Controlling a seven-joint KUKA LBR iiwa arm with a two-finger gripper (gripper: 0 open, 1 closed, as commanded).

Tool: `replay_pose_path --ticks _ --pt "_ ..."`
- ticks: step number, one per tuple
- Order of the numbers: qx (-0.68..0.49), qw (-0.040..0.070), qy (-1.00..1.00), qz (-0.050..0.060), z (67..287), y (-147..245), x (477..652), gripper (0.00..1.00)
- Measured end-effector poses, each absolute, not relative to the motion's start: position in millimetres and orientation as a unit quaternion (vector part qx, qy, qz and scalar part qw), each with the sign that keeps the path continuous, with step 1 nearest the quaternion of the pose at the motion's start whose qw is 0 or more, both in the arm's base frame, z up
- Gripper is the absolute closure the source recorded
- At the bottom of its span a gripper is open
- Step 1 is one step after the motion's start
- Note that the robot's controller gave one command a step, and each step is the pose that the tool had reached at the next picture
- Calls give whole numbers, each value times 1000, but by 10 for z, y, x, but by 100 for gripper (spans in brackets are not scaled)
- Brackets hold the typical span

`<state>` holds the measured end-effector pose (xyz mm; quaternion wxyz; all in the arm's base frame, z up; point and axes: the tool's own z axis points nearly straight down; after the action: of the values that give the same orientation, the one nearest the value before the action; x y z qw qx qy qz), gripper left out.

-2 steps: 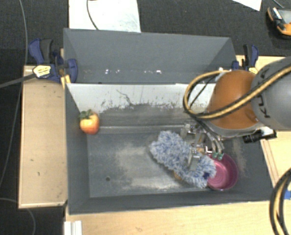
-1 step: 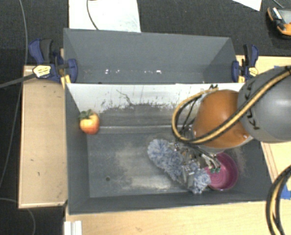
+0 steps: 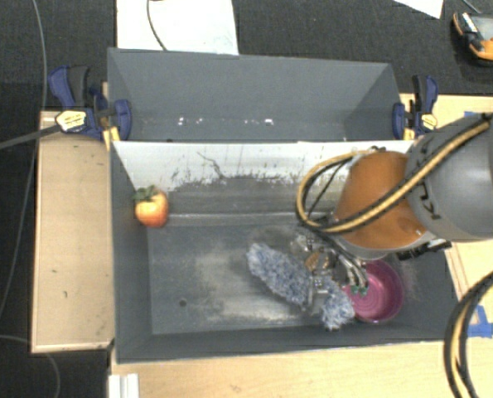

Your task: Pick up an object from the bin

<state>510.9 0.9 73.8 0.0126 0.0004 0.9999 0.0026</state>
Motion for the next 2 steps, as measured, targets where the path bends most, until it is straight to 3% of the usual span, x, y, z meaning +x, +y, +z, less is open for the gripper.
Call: replay_pose_path --ticks 1,2 --pt "65 12 998 3 761 5 5089 0" --pt "-83 14 996 1 1101 400 5044 0"
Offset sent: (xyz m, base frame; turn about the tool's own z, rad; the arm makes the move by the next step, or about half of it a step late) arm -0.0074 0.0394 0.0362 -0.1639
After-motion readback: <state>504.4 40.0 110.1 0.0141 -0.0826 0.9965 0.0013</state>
